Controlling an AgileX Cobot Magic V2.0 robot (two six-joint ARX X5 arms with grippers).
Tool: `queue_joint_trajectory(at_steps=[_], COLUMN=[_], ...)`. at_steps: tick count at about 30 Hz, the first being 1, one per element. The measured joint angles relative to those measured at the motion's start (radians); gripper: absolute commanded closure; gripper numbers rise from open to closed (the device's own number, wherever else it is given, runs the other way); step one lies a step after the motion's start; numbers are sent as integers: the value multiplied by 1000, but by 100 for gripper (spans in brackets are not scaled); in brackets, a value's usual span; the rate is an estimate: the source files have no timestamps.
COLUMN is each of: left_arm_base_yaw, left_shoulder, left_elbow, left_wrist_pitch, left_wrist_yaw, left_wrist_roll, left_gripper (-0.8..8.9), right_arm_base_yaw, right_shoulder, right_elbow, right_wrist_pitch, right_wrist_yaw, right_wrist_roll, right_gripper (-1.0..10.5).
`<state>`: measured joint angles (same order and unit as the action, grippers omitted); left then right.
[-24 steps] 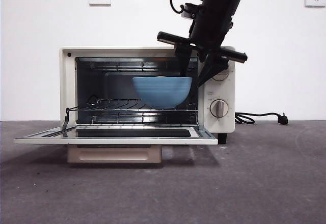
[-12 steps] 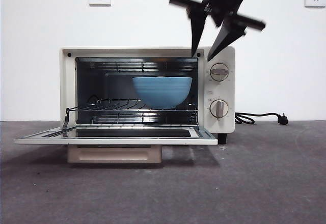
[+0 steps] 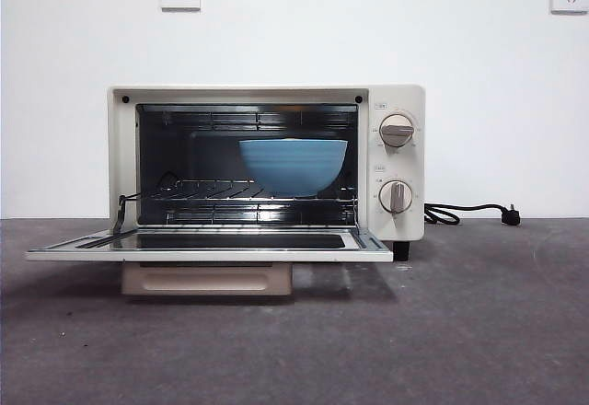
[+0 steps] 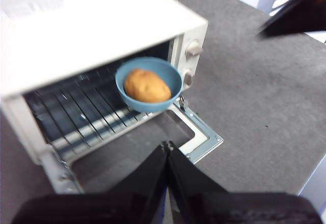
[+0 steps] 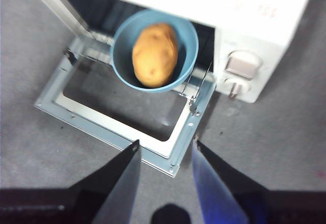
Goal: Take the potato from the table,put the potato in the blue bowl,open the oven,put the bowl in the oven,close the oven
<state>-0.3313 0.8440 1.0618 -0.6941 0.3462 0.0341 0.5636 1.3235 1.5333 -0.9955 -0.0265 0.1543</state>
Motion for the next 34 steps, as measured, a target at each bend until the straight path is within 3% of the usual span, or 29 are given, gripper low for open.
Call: queue_joint_trajectory(at_steps=[12, 16, 34], left_arm_base_yaw=[306, 369, 415], left_shoulder=[218, 324, 689], left_elbow=[-262, -299, -304], left_wrist_pitch=[290, 335, 467], left_wrist_yaw=[222, 246, 237], left_wrist_roll=[-82, -91, -31], left_gripper=[821, 821, 821], right_arm_base_yaw=[0, 0, 0], right_shoulder=[-347, -407, -448], right_elbow=[3, 3, 3], right_wrist_pitch=[-127, -162, -219], right_wrist_yaw=[0, 0, 0], right_wrist_roll=[-50, -50, -45], right_gripper=[780, 780, 780])
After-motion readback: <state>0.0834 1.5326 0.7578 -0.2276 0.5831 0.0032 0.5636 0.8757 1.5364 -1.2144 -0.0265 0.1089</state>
